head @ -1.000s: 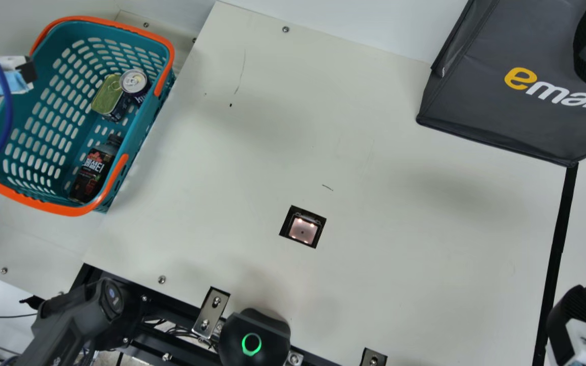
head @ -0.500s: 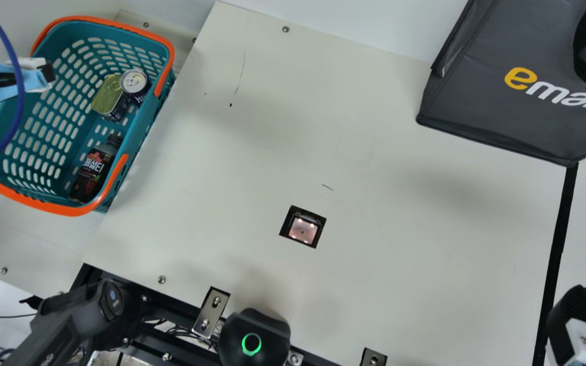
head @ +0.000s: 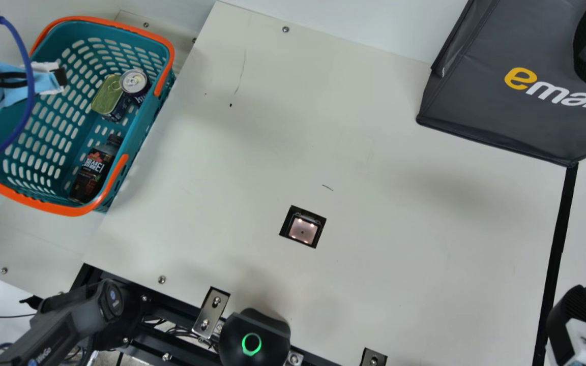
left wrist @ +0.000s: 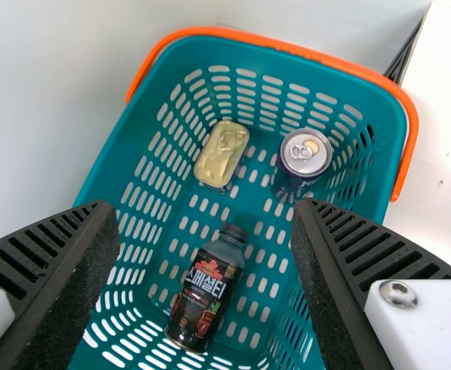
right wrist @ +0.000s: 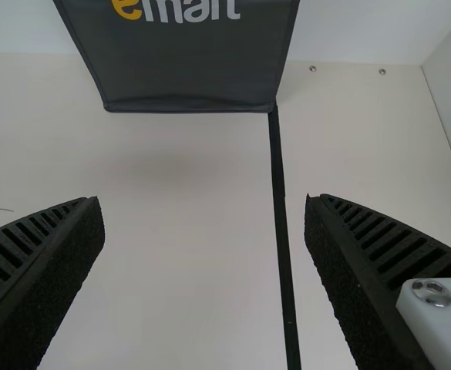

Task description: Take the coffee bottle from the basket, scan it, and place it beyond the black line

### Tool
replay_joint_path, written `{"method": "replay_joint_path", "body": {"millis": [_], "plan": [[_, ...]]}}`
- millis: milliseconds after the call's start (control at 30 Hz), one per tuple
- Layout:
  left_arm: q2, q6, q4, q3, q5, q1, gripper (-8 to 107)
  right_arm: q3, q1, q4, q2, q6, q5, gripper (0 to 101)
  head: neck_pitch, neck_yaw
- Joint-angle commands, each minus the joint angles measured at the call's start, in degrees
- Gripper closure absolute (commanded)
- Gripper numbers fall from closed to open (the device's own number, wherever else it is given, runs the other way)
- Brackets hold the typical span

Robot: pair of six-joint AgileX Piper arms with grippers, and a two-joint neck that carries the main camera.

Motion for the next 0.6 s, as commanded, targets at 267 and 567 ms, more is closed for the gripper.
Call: {"method": "replay_joint_path", "body": {"millis": [267, 567], "plan": [[2.95, 2.7, -1.56, 1.04, -1.11, 0.68, 9, 0.0, 0.0, 0.0, 0.0, 0.0, 0.0, 10, -1.48, 0.14], [6.5, 6.05, -3.39, 1.75, -2.64, 1.64, 9, 0.0, 0.0, 0.0, 0.0, 0.0, 0.0, 10, -1.48, 0.14]]}}
